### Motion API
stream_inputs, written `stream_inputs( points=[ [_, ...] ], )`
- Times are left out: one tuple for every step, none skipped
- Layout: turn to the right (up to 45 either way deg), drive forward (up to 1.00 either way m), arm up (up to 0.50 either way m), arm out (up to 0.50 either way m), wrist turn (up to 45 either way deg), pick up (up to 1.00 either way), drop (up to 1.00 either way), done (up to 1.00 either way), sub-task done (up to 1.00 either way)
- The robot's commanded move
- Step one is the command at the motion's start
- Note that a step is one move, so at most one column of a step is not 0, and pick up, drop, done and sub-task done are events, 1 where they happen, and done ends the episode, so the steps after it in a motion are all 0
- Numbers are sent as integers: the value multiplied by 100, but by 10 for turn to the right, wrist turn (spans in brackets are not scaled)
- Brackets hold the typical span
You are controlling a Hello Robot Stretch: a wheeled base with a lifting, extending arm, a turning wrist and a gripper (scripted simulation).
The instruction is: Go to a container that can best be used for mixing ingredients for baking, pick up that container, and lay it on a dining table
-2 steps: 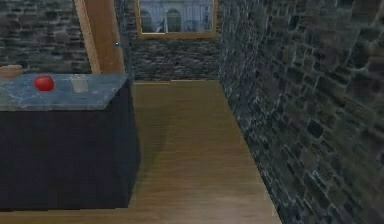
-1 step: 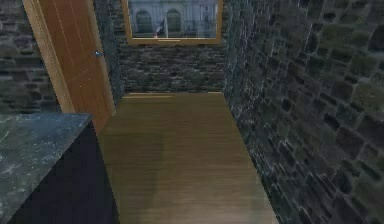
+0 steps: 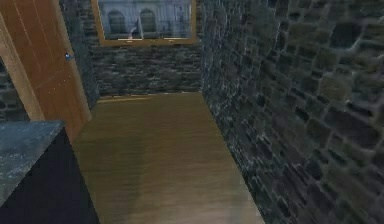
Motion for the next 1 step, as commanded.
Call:
stream_inputs(
  points=[
    [0,15,0,0,0,0,0,0,0]
  ],
)
